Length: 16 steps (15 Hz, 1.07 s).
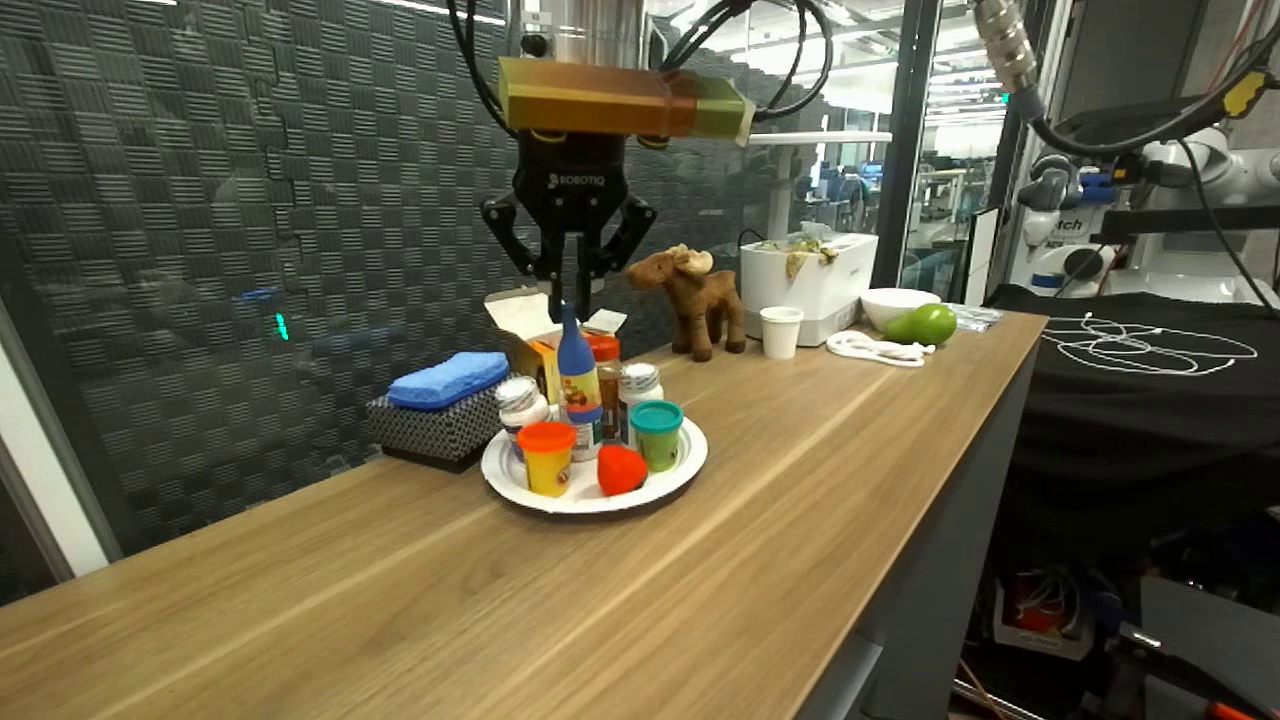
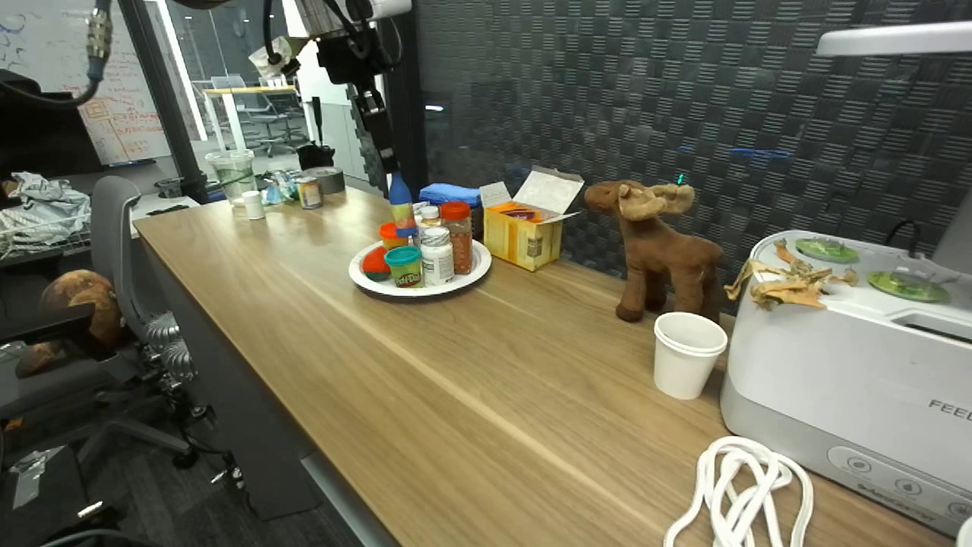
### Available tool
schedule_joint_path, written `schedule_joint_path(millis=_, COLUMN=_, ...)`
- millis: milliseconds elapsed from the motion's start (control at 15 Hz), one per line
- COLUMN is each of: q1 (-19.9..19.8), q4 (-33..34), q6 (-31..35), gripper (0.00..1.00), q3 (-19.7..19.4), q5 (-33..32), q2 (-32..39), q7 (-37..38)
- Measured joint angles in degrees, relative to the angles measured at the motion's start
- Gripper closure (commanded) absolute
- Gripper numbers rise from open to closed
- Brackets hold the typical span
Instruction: Put the containers and strawberry on the white plate
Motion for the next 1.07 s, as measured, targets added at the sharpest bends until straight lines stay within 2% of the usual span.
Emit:
schedule_joint_path(millis=533, q1=1.6, q4=-1.3, q6=1.8, gripper=0.95, q3=-0.3, q5=-0.7, q2=-0.3, q7=-1.2)
schedule_joint_path(millis=867, q1=2.2, q4=-3.3, q6=3.8, gripper=0.95, q3=-1.3, q5=-5.6, q2=-0.1, q7=-1.5)
schedule_joint_path(millis=1067, q1=2.3, q4=-5.4, q6=6.1, gripper=0.95, q3=-1.5, q5=-5.8, q2=-0.1, q7=-2.2)
